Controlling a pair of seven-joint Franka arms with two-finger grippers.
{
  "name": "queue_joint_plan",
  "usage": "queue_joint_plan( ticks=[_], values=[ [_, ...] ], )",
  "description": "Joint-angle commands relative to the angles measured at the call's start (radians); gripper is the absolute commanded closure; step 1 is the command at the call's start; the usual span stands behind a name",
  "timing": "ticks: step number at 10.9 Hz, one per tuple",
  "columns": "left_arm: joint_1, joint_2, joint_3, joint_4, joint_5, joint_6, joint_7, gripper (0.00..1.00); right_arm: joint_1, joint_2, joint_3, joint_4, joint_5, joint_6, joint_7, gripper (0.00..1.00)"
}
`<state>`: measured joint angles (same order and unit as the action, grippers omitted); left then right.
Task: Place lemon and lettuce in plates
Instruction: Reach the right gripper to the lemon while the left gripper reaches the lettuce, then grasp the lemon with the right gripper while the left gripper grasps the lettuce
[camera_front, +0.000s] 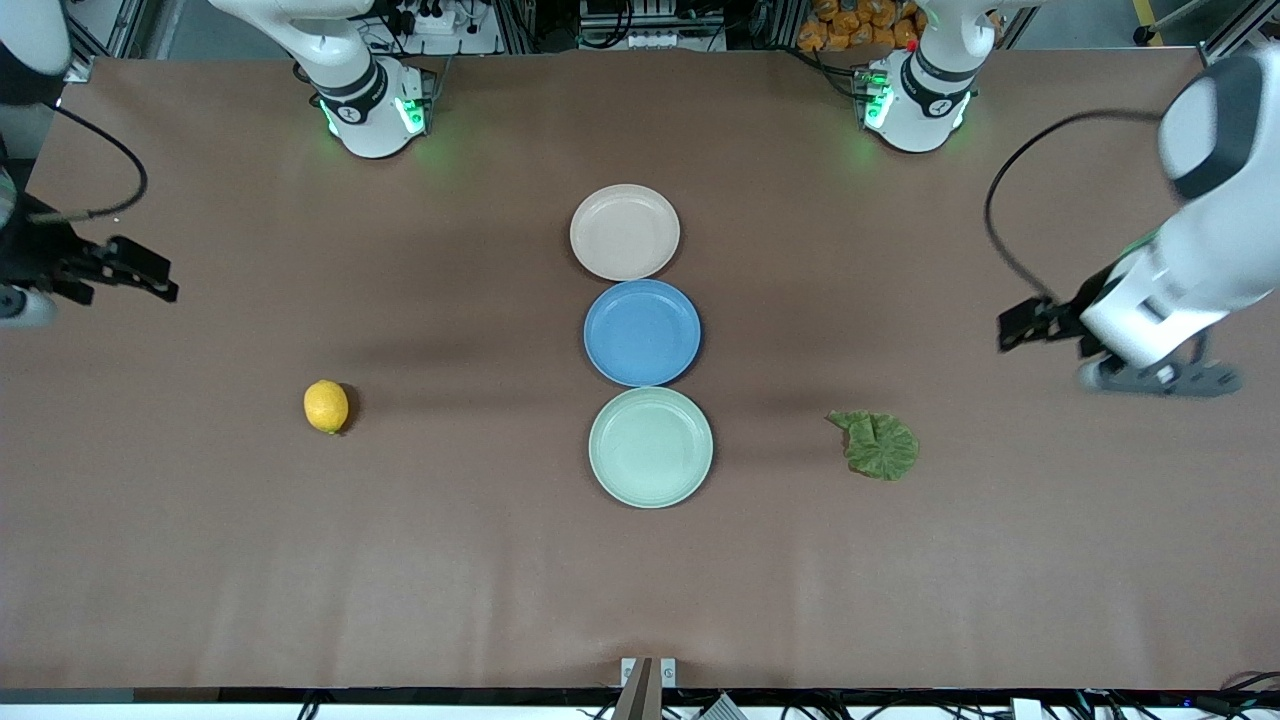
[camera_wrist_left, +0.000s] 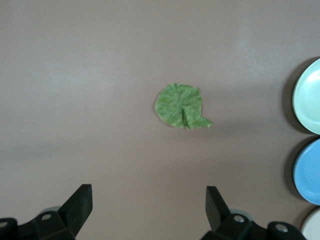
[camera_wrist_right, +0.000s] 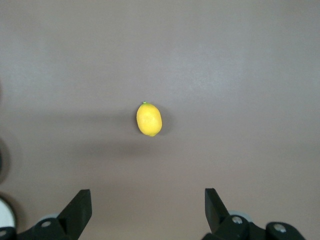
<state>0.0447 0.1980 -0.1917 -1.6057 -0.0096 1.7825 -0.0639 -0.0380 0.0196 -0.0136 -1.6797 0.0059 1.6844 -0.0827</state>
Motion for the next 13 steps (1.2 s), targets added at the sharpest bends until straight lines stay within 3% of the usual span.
queue_joint_plan(
  ticks=[1, 8, 13],
  values=[
    [-0.019, 0.113, -0.009, -0.020, -0.027, 0.116, 0.010, 0.00, -0.016, 0.023, 0.003, -0.151, -0.003, 0.174, -0.037, 0.00],
    [-0.100, 0.421, -0.008, -0.023, -0.015, 0.351, -0.140, 0.00, -0.005, 0.339, 0.004, -0.155, -0.007, 0.337, -0.120, 0.00],
    [-0.088, 0.506, -0.006, -0.072, -0.016, 0.486, -0.143, 0.02, 0.033, 0.502, 0.007, -0.155, 0.008, 0.443, -0.117, 0.00]
  ],
)
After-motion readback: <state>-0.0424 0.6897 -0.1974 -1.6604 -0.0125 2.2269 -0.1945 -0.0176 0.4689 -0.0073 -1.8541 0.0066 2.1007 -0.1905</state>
